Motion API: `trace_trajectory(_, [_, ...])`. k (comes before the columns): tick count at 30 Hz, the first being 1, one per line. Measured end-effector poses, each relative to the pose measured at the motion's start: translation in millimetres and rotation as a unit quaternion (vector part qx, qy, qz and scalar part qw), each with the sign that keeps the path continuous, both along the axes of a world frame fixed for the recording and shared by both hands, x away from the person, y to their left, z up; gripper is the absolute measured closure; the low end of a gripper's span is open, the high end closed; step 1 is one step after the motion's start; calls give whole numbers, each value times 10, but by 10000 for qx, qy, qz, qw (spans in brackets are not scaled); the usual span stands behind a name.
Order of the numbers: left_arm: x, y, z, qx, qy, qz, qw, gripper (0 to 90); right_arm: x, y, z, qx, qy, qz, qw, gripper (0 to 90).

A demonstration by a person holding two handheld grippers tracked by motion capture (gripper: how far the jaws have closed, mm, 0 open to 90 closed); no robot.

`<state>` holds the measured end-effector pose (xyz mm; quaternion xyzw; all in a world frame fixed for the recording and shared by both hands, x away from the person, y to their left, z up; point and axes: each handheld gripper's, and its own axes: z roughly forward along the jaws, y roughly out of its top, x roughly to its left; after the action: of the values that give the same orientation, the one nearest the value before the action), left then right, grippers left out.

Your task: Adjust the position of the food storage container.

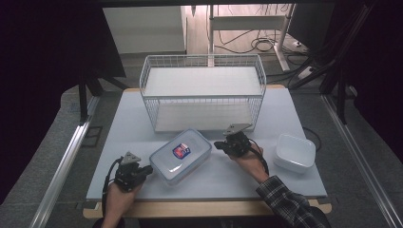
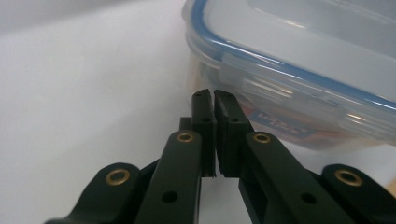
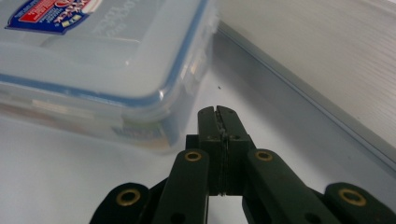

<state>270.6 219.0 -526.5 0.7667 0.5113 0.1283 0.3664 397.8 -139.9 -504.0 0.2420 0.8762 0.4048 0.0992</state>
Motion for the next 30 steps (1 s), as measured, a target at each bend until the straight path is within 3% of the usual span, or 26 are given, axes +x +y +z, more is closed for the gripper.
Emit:
trace_trajectory(5, [168,-25,-4,-14,25,2,10000,880,-11,55,-51,-227,-64,89,9997,888])
trace_trajectory(8, [254,-52,-9,-39,3,-45,10000,897,-18,18,-34,-228,58,27,9997,891])
trace_trajectory(11, [298,-68,-13,-96,17,-138,9999,900,-75,-41,-13,-307,107,0,9995,891])
trace_trajectory(12, [349,-105,-21,-202,44,-215,9996,900,-113,-76,-4,-331,147,-18,9993,891])
trace_trajectory(18, [480,-309,-31,-134,85,-426,9990,900,-328,-246,42,-575,105,-179,9981,891])
trace_trajectory(21, [510,-374,-35,-128,117,-523,9985,900,-391,-319,47,-587,116,-220,9980,891])
trace_trajectory(24, [534,-506,-38,-117,138,-691,9974,900,-495,-465,61,-540,270,-415,9973,891])
trace_trajectory(30, [518,-667,-30,-61,154,-930,9955,900,-659,-608,77,-653,151,-521,9964,891])
